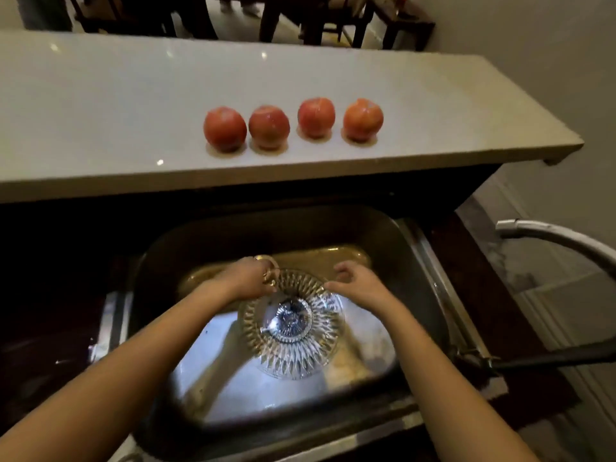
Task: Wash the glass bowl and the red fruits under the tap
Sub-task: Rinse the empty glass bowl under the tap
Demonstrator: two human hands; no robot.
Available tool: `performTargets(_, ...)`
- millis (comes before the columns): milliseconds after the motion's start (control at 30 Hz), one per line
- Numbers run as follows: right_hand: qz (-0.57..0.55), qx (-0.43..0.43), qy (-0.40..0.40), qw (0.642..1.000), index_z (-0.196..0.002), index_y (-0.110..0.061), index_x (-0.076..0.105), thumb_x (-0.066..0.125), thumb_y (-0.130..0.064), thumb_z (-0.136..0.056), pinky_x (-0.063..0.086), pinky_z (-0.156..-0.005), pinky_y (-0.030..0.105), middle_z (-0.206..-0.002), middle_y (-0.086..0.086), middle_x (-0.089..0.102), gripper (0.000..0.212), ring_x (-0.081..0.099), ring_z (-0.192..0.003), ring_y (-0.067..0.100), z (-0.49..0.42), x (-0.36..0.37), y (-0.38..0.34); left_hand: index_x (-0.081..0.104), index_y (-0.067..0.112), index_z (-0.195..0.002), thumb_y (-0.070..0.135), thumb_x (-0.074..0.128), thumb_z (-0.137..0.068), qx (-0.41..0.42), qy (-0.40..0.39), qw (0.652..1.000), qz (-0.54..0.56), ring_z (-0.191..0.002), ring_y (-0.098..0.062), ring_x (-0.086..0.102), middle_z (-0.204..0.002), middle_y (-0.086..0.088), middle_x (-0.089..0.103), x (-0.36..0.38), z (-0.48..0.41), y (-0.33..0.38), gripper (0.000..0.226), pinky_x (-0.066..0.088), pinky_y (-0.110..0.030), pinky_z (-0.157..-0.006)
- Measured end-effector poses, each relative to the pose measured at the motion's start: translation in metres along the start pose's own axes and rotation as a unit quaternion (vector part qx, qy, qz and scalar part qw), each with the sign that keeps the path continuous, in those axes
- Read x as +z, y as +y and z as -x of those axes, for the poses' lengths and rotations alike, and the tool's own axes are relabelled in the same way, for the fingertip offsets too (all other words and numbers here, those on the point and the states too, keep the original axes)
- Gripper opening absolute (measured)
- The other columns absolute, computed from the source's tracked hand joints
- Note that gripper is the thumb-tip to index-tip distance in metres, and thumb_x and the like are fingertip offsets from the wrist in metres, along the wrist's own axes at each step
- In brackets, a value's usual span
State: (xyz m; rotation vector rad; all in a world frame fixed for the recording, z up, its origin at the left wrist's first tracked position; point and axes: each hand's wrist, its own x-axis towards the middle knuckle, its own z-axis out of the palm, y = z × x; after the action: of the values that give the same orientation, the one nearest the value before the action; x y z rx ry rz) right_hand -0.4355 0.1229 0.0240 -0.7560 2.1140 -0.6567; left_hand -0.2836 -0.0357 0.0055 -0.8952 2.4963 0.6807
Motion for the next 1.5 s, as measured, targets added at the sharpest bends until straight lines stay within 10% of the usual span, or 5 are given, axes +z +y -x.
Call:
performTargets(300, 0.164, 0.142, -0.002, 0.976, -0.13, 0.0, 0.035, 0.047, -0.016, -0.092, 0.042, -0.094, 0.036, -0.134, 0.023, 0.045, 0.043, 0.048, -0.121, 0.037, -0.074, 0.073, 0.108, 0.058, 0.005, -0.105, 0.028, 0.05, -0.092, -0.176, -0.041, 0.977, 0.112, -0.076, -0.026, 0.07, -0.097, -0.015, 0.066, 0.113, -0.043, -0.064, 0.028, 0.053, -0.031, -0.061)
performTargets(500, 0.137, 0.161, 0.032, 0.977, -0.124, 0.006, 0.032, 0.043, -0.016, -0.095, 0.045, -0.085, 0.036, -0.126, 0.028, 0.05, 0.038, 0.053, -0.113, 0.038, -0.085, 0.09, 0.131, 0.046, -0.009, -0.116, 0.011, 0.036, -0.096, -0.171, 0.034, 0.969, 0.177, -0.106, -0.043, 0.056, -0.118, -0.031, 0.054, 0.147, -0.054, -0.067, 0.03, 0.044, -0.041, -0.08)
performTargets(967, 0.055, 0.053, 0.177, 0.981, -0.121, 0.001, 0.048, 0.042, -0.018, -0.096, 0.043, -0.084, 0.035, -0.119, 0.023, 0.058, 0.032, 0.055, -0.109, 0.036, 0.019, -0.003, 0.072, 0.043, 0.013, -0.115, 0.017, 0.032, -0.099, -0.111, 0.311, 0.833, 0.444, -0.055, -0.023, 0.057, -0.077, -0.013, 0.061, 0.085, -0.003, 0.008, 0.019, 0.043, -0.026, -0.049)
performTargets(1300, 0.204, 0.099, 0.371, 0.9, -0.118, -0.008, 0.053, 0.035, -0.019, -0.098, 0.045, -0.073, 0.037, -0.114, 0.013, 0.057, 0.03, 0.059, -0.097, 0.032, 0.143, -0.062, 0.065, 0.041, 0.024, -0.106, 0.021, 0.03, -0.099, -0.048, 0.313, 0.818, 0.48, -0.054, -0.02, 0.052, -0.083, -0.013, 0.057, 0.032, 0.014, 0.069, 0.014, 0.041, -0.028, -0.047)
performTargets(1500, -0.001, 0.132, 0.32, 0.938, -0.12, -0.004, 0.055, 0.036, -0.015, -0.099, 0.049, -0.085, 0.044, -0.108, 0.021, 0.063, 0.03, 0.06, -0.097, 0.037, 0.133, -0.048, 0.096, 0.04, 0.028, -0.107, 0.025, 0.028, -0.099, -0.035, 0.262, 0.798, 0.542, -0.048, -0.022, 0.051, -0.085, -0.017, 0.057, 0.021, 0.014, 0.1, 0.014, 0.042, -0.03, -0.044)
